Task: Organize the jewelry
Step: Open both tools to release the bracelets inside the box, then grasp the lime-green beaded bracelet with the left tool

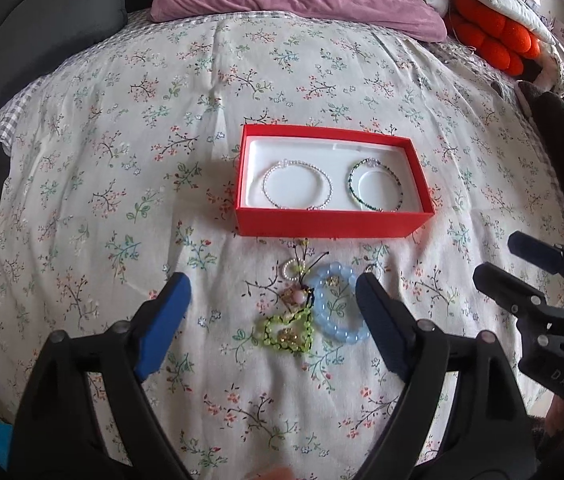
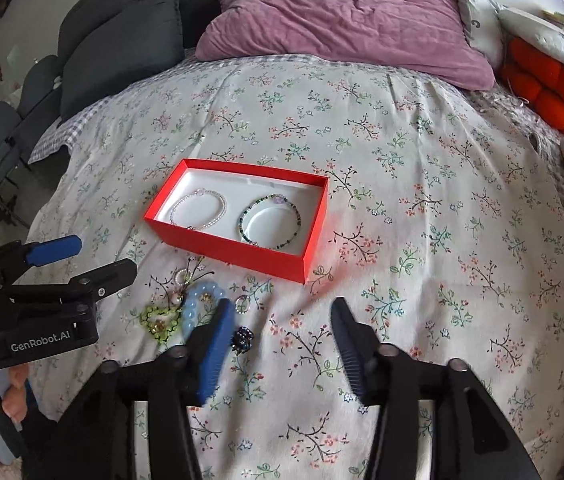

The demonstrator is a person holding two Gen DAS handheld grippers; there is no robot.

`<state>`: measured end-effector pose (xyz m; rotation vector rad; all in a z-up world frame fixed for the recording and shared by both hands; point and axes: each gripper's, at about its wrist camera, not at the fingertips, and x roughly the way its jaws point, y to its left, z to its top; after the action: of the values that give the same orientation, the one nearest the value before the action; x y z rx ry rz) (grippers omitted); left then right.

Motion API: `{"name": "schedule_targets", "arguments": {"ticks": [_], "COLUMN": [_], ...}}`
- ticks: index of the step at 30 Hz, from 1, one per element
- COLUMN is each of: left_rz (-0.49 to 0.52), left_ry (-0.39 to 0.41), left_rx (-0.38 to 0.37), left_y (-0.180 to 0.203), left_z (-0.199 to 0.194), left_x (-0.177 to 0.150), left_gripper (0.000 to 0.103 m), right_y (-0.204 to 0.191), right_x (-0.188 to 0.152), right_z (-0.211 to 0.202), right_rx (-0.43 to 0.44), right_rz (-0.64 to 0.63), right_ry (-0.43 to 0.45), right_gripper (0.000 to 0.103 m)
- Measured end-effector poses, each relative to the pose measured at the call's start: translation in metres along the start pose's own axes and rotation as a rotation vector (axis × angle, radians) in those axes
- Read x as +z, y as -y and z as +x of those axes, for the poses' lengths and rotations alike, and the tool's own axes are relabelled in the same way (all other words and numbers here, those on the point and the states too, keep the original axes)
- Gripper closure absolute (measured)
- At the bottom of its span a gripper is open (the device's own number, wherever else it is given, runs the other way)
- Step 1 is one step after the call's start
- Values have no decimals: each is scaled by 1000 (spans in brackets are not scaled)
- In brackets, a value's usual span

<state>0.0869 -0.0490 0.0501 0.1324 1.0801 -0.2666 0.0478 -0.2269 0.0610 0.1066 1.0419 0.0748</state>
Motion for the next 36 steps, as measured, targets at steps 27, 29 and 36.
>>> {"name": "schedule_targets", "arguments": {"ticks": [27,29,36], "left_rz": [166,180,220], "left_ry": [-55,-50,-9], "left_rx": [-137,-152,-193], "left_y": [-52,-51,-41], "left_z": [61,64,68], "left_x": [-61,-61,-52], "left_gripper": [20,25,37], "right_y": [-4,-3,-8], "right_x": [-70,-70,-66], "right_z": [57,58,58], "right_rx": [-47,-52,-47], "right_rz": [-95,-93,-86], "right_ry": [-108,-109,-102], "right_gripper": [24,24,24]}}
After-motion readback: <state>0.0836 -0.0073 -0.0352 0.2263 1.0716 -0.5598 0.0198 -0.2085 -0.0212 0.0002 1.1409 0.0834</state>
